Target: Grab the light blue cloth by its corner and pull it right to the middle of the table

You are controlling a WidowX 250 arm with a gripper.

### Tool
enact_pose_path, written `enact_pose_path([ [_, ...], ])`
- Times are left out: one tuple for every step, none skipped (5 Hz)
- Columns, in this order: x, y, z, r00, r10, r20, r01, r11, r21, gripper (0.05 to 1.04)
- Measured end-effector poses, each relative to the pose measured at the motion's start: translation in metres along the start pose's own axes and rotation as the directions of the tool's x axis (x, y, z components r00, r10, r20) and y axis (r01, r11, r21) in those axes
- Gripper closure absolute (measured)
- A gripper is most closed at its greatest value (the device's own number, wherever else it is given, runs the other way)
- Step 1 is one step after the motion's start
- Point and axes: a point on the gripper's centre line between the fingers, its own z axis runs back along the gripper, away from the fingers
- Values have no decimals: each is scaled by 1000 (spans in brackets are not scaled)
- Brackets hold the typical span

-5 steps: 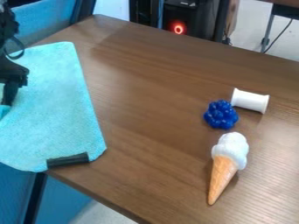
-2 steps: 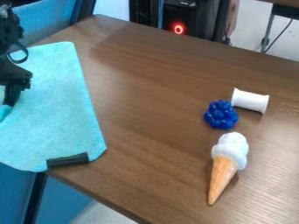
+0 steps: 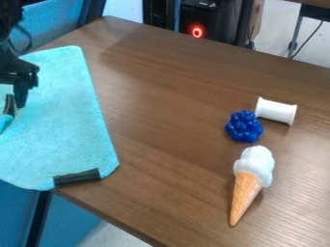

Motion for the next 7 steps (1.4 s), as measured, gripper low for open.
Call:
enact_pose_path([
  [5, 0, -2, 1000, 7, 29, -8, 1000, 19, 84],
  [4, -1, -6, 999, -4, 44, 3, 999, 34, 84],
  [1, 0, -11, 999, -9, 51, 7, 999, 47, 84],
  [1, 1, -14, 998, -13, 62, 10, 998, 56, 84],
  [2, 1, -18, 998, -16, 59, 12, 998, 64, 85],
  [3, 1, -18, 997, -29, 65, 25, 998, 65, 91],
  [1, 1, -20, 997, -45, 62, 41, 997, 62, 140],
])
